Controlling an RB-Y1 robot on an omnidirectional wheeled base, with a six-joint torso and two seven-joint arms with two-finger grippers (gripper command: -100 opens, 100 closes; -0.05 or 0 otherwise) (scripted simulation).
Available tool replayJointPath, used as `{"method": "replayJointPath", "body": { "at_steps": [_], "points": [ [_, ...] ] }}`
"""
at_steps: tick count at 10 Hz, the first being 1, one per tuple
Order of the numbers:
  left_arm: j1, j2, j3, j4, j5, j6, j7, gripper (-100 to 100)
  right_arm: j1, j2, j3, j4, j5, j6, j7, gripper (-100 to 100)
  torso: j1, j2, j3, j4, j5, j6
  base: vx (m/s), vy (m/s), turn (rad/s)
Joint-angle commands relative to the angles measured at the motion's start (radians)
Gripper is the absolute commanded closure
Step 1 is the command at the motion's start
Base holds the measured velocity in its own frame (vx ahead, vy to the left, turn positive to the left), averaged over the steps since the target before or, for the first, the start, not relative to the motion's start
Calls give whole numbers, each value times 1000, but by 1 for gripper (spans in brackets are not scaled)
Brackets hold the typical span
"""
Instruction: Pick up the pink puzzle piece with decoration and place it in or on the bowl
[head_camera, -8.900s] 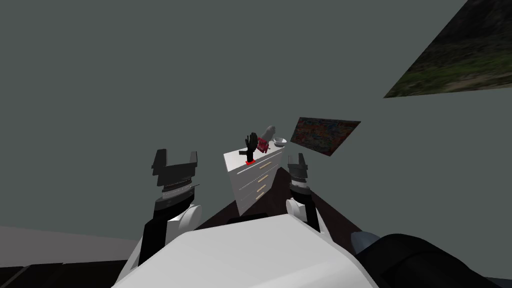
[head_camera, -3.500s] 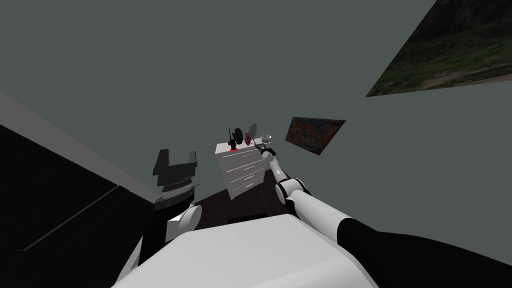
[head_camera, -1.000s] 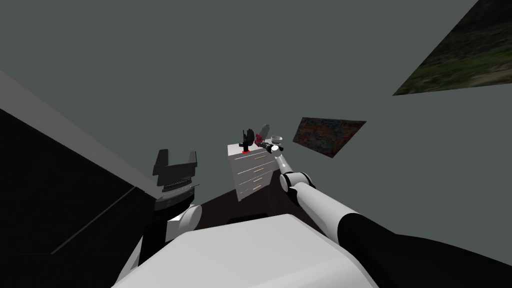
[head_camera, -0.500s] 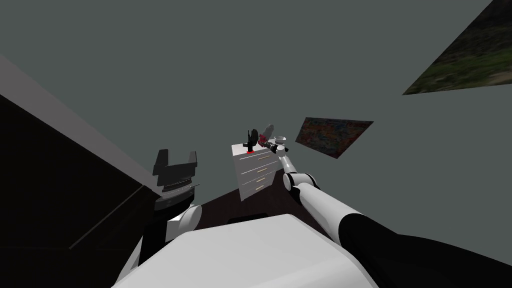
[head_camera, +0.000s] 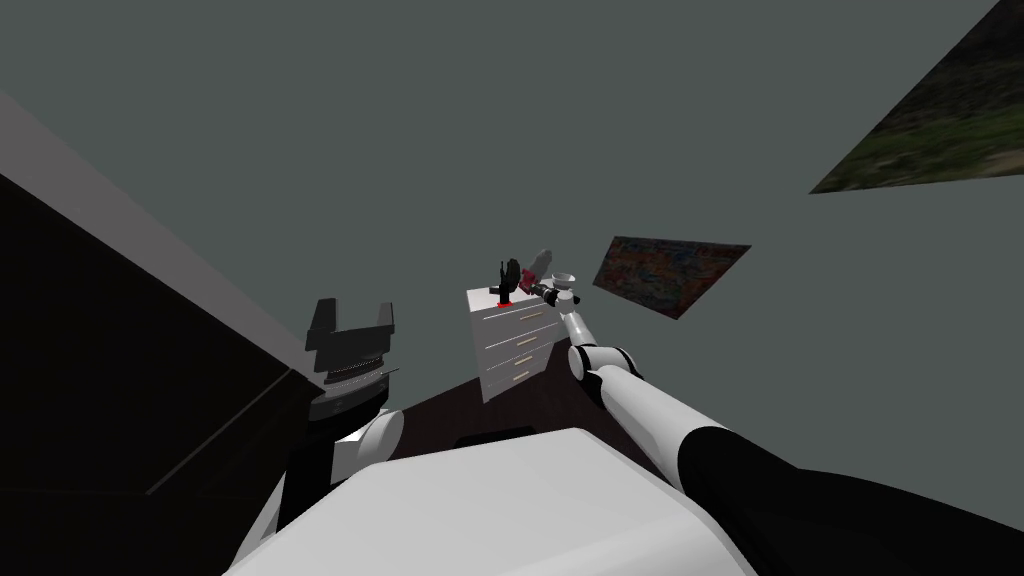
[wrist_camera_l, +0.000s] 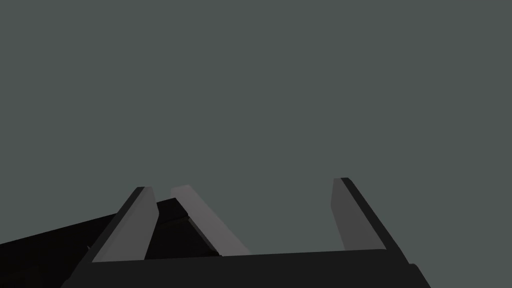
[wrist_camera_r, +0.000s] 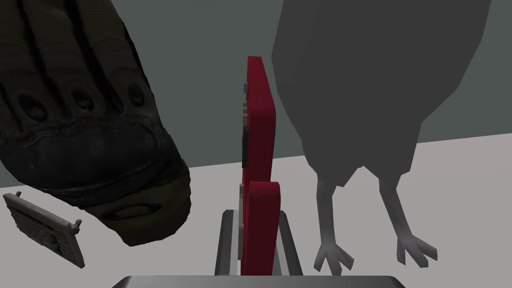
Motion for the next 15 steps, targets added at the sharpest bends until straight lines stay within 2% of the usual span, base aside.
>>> {"method": "replayJointPath", "body": {
  "at_steps": [1, 2, 3, 4, 5, 6, 7, 8, 9, 11, 12, 13, 14, 15],
  "points": [
    [0, 0, 0, 0, 0, 0, 0, 0, 0, 0, 0, 0, 0, 0, 0, 100, 0, 0, 0, 0, 0, 0, 0, 0, 0],
    [0, 0, 0, 0, 0, 0, 0, 0, 0, 0, 0, 0, 0, 0, 0, 100, 0, 0, 0, 0, 0, 0, 0, 0, 0],
    [0, 0, 0, 0, 0, 0, 0, 0, 0, 1, 0, 0, -1, 1, 0, 0, 0, 0, 0, 0, 0, 1, 0, 0, 0],
    [0, 0, 0, 0, 0, 0, 0, 0, -4, 13, 23, -5, 32, -17, -35, 100, 0, 0, 0, 0, 0, 1, -13, -39, -48],
    [0, 0, 0, 0, 0, 0, 0, 0, -14, 37, 57, -3, 67, -50, -67, 100, -2, 0, 0, 0, 0, 1, -17, -130, -64],
    [0, 0, 0, 0, 0, 0, 0, 0, -14, 37, 57, -3, 73, -50, -85, 100, -7, 0, 0, 0, -1, 1, -17, -123, 13],
    [0, 0, 0, 0, 0, 0, 0, 0, -24, 62, 91, -1, 115, -83, -127, 100, -8, 1, -1, -1, -1, 3, -15, -118, -47],
    [0, 0, 0, 0, 0, 0, 0, 0, -24, 62, 91, -1, 115, -83, -136, 100, -9, 0, -1, -2, -2, 4, -8, -82, -13],
    [0, 0, 0, 0, 0, 0, 0, 0, -34, 87, 125, 1, 156, -117, -172, 100, -9, -1, -2, -4, -2, 5, -11, -84, -58],
    [0, 0, 0, 0, 0, 0, 0, 0, -34, 87, 125, 1, 156, -117, -187, 100, -9, -1, -3, -5, -3, 7, -7, -54, -1],
    [0, 0, 0, 0, 0, 0, 0, 0, -44, 111, 160, 3, 197, -150, -223, 100, -9, -1, -4, -6, -3, 7, -13, -71, -71],
    [0, 0, 0, 0, 0, 0, 0, 0, -44, 111, 160, 3, 196, -150, -218, 100, -10, -1, -4, -7, -3, 6, -13, -71, -4],
    [0, 0, 0, 0, 0, 0, 0, 0, -44, 111, 160, 3, 197, -150, -238, 100, -10, -1, -4, -7, -4, 7, -4, -33, 9],
    [0, 0, 0, 0, 0, 0, 0, 0, -54, 136, 194, 5, 238, -183, -270, 100, -9, -2, -5, -7, -4, 7, -9, -73, -63]
  ]
}}
